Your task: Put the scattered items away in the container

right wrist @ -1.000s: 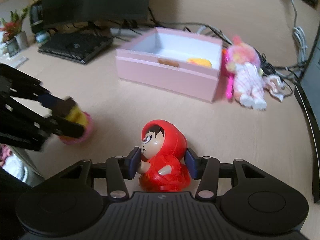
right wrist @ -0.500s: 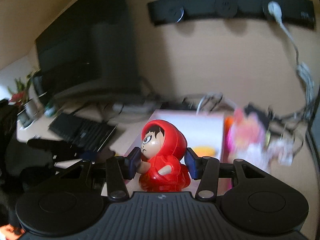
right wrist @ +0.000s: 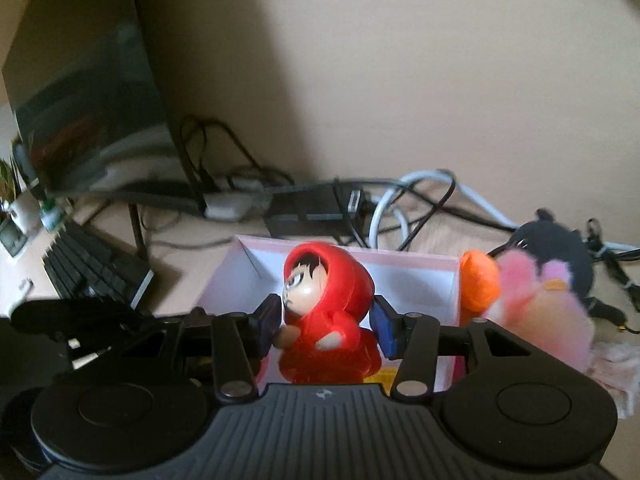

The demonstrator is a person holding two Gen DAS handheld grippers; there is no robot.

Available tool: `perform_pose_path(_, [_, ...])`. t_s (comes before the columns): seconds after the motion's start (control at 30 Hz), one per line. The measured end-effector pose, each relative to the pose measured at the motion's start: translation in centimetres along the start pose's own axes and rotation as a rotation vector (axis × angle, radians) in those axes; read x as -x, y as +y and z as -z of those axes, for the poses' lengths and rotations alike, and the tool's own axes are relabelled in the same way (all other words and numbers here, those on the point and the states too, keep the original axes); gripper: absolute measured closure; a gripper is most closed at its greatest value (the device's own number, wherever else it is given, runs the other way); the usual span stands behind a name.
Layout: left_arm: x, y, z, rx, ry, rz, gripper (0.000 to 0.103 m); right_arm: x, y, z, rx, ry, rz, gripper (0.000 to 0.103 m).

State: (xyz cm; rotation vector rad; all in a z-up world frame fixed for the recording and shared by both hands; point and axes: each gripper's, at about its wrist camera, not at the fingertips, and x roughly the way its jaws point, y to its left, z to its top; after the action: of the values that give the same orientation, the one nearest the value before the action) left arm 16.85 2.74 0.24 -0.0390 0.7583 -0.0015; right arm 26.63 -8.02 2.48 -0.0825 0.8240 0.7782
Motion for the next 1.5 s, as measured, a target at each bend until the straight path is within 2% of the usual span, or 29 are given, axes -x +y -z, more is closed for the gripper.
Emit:
perform_pose_path(0.07, [0.1, 0.3, 0.1, 0.006, 0.005, -0.001, 0.040, -0.1, -0.3, 0.3, 0.004, -0.009, 0.006, 0.051])
perform_pose_path(0.17, [1.2, 0.4, 0.3, 0.007, 0.000, 0.016, 0.029, 2.3, -1.4, 0.6, 0.011, -0.084, 0.051, 0.035])
perform_pose_path(0.27, [2.8, -0.1, 0.7, 0.001, -0.001, 0.048, 0.026, 5.3, -2.7, 1.8, 0.053, -0.161, 0.167, 0.033])
perform_pose_path(0.33, [3.8, -0.9, 1.4, -0.005, 0.016, 0.127, 0.024, 7.1, -3.7, 3.3, 0.097, -0.183, 0.269, 0.033])
perform_pose_path(0.4, [4.6, -1.7, 2.2, -0.012, 0.044, 0.216, 0.022, 8.0, -4.5, 5.1, 0.137, -0.166, 0.349, 0.033])
perform_pose_path(0.53, [4.9, -3.6, 3.9, -0.030, 0.130, 0.410, 0.017, 8.1, -5.3, 9.0, 0.172, -0.067, 0.402, 0.037])
perform_pose_path(0.57, [4.7, -4.0, 4.5, -0.043, 0.152, 0.426, 0.016, 7.9, -5.2, 9.8, 0.179, -0.047, 0.403, 0.037])
perform_pose_path(0.7, [2.8, -5.0, 6.5, -0.065, 0.250, 0.434, 0.011, 6.4, -4.2, 11.4, 0.212, -0.031, 0.397, 0.037])
perform_pose_path(0.77, [1.8, -4.9, 7.1, -0.059, 0.274, 0.386, 0.011, 5.5, -3.9, 11.3, 0.220, -0.033, 0.402, 0.037])
perform_pose_path(0.87, [1.1, -4.4, 7.2, -0.031, 0.264, 0.318, 0.011, 4.0, -4.0, 10.8, 0.234, -0.029, 0.426, 0.036])
perform_pose_path(1.0, [0.4, -3.1, 6.9, 0.045, 0.261, 0.287, 0.011, 2.0, -4.9, 10.4, 0.229, -0.019, 0.453, 0.032])
perform_pose_path(1.07, [0.3, -3.1, 7.1, 0.051, 0.258, 0.277, 0.011, 2.1, -5.5, 10.0, 0.190, -0.024, 0.440, 0.037])
perform_pose_path(1.33, [1.1, -3.9, 7.7, 0.035, 0.254, 0.303, 0.010, 8.6, -9.7, 10.2, -0.239, -0.100, 0.245, 0.040])
perform_pose_path(1.5, [1.8, -5.2, 8.0, 0.014, 0.245, 0.323, 0.010, 12.8, -10.4, 12.9, -0.406, -0.095, 0.120, 0.040])
